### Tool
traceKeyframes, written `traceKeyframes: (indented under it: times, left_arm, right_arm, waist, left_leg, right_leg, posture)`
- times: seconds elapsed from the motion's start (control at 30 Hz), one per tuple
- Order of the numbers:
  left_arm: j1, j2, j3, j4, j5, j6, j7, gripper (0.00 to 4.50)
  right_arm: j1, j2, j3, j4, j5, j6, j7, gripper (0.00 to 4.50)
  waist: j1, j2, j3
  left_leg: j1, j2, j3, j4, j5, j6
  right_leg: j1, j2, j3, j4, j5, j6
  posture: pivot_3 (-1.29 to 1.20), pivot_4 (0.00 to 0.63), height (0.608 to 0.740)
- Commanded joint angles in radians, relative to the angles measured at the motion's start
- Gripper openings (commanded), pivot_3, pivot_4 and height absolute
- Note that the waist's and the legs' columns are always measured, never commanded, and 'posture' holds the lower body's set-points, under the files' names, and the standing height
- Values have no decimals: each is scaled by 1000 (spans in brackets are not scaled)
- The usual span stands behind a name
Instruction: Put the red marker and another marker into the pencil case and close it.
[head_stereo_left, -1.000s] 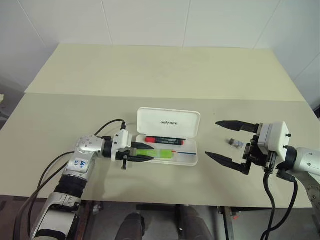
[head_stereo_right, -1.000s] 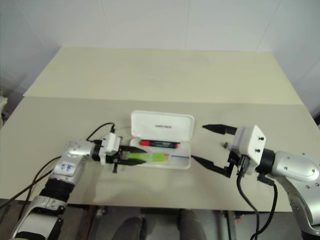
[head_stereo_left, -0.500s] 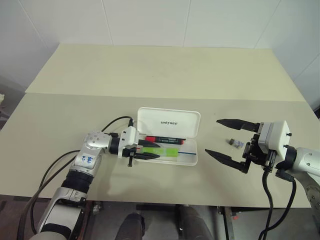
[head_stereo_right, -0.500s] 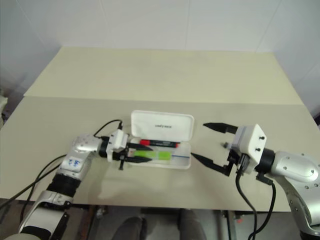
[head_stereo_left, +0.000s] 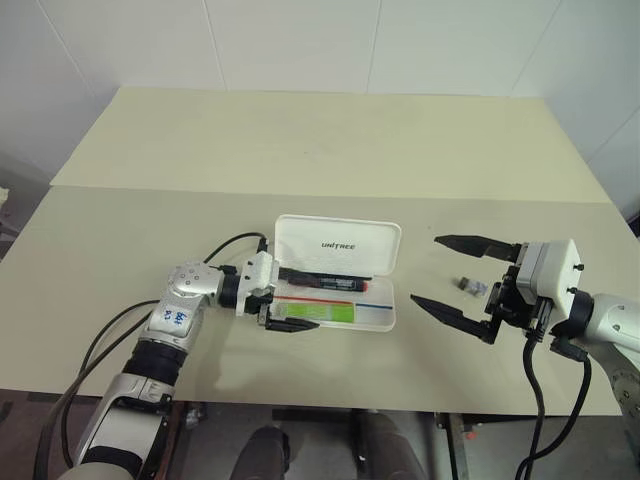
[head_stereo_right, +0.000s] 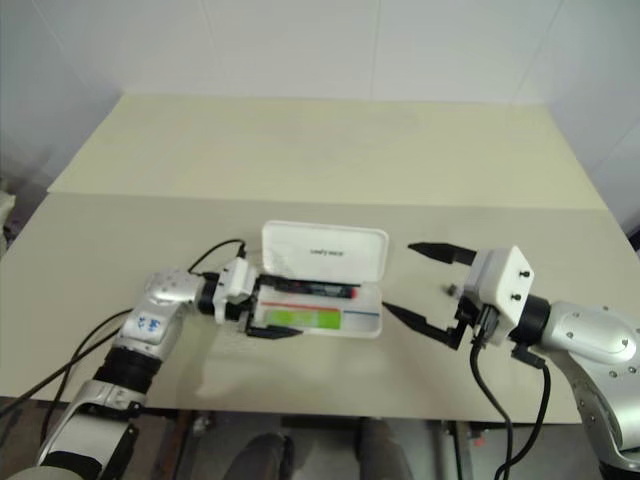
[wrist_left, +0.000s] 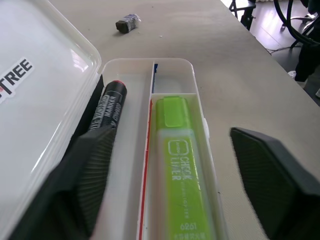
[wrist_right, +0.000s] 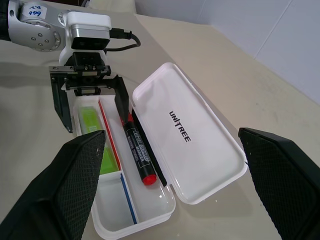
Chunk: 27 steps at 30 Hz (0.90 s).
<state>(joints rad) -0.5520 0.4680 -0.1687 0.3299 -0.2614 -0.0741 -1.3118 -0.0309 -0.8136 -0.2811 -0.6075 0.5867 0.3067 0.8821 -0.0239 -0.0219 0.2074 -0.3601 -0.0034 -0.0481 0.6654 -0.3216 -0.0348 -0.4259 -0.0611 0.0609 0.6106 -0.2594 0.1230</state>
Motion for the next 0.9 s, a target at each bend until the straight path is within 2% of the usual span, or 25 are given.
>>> traceKeyframes:
  times: [0.03, 0.3, 0.43, 0.57, 0.7, 0.9]
  left_arm:
    - [-19, -8, 11, -34, -13, 1, 4, 4477]
    - [11, 5, 86, -189, -153, 135, 11, 4477]
    - [41, 49, 148, -324, -282, 274, 0, 4477]
    - [48, 149, 231, -417, -361, 385, 1, 4477]
    - [36, 248, 266, -377, -357, 388, -64, 4477]
    - [-30, 288, 271, -279, -320, 326, -115, 4477]
  right_arm:
    - [-23, 7, 5, -15, -2, -20, -3, 4500]
    - [-58, 32, 29, 70, 6, -15, 10, 4500]
    - [-40, 22, 22, 192, -4, -15, 61, 4500]
    - [-78, -8, 38, 429, -68, -83, 162, 4500]
    - [-150, -35, 83, 639, -129, -144, 270, 4500]
    - [-285, -27, 138, 890, -204, -236, 365, 4500]
  waist:
    - [0, 0, 0]
    - [-1, 0, 0]
    - [-2, 0, 0]
    - [-3, 0, 0]
    - [-5, 0, 0]
    - [-5, 1, 0]
  left_leg:
    - [0, 0, 0, 0, 0, 0]
    - [0, 0, 0, 0, 0, 0]
    - [0, 0, 0, 0, 0, 0]
    - [0, 0, 0, 0, 0, 0]
    - [2, 0, 1, 0, 0, 0]
    - [2, 0, 1, 0, 0, 0]
  right_leg:
    - [0, 0, 0, 0, 0, 0]
    - [0, 0, 0, 0, 0, 0]
    - [0, 0, 0, 0, 0, 0]
    - [0, 0, 0, 0, 0, 0]
    - [0, 0, 1, 1, 0, 0]
    - [0, 0, 1, 2, 0, -1]
  posture:
    - [0, 150, 740]
    - [0, 150, 740]
    - [0, 150, 740]
    - [0, 150, 740]
    - [0, 150, 740]
    - [0, 150, 740]
